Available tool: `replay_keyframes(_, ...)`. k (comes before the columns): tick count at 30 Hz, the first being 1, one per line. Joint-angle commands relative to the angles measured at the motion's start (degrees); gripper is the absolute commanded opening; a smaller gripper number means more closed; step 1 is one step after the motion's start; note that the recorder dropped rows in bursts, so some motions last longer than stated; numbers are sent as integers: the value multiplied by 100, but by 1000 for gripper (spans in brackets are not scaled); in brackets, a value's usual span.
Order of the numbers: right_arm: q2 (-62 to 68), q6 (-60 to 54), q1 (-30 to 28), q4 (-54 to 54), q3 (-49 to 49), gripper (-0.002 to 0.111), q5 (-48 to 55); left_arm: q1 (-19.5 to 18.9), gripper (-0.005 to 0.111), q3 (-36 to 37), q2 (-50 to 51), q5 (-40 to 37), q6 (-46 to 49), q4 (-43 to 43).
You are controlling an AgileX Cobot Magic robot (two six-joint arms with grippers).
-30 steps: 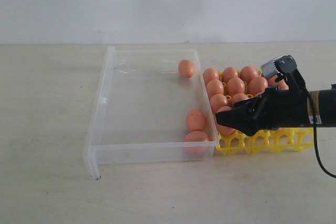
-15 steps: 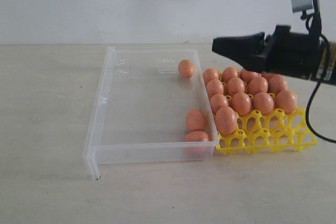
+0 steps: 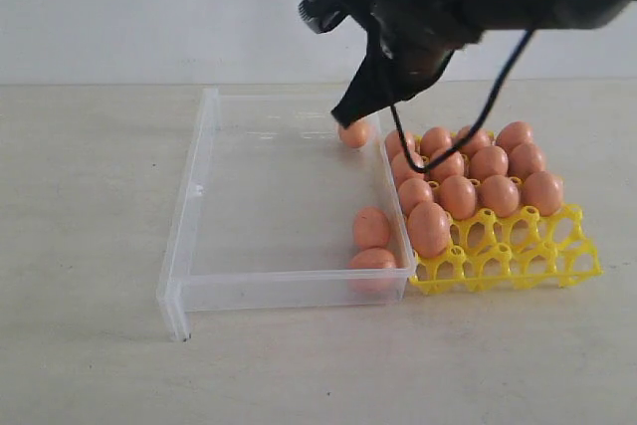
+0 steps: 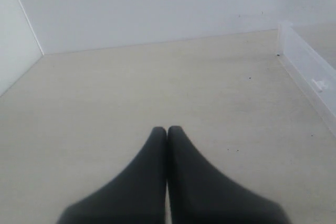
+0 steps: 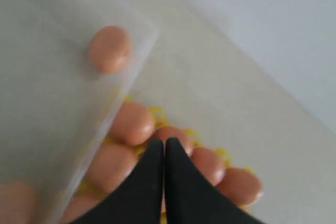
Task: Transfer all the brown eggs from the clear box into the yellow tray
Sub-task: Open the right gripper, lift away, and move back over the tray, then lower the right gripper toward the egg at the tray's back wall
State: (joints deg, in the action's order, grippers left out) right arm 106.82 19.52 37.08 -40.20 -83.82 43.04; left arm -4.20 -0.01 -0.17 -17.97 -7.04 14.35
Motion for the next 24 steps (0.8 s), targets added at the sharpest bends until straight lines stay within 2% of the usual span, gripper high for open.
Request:
replay_keyframes(1,778,-2842,-25,3238,-1450,1,1386,22,-4,1,17,17,-21,10)
replay_keyframes(5,1436,-2975,-25,3768,-2355,2,2154,22,-4,1,17,17,-21,10)
replay_keyframes(7,1615,-2915,-25,3768,-2537,9,2326,22,-4,1,17,17,-21,10)
replay_keyframes(12,1854,-2857,-52,3659,-2543,55,2396,22,-4,1,17,17,-21,10)
replay_keyframes(14,1920,-2654,-52,3342,-2543,67,2133,22,-4,1,17,17,-21,10)
replay_keyframes(21,2078,-529,-52,1913,-2543,67,671,22,-4,1,17,17,-21,10)
replay_keyframes(24,2194,-199,-65,1722,-2543,67,173,22,-4,1,17,17,-21,10)
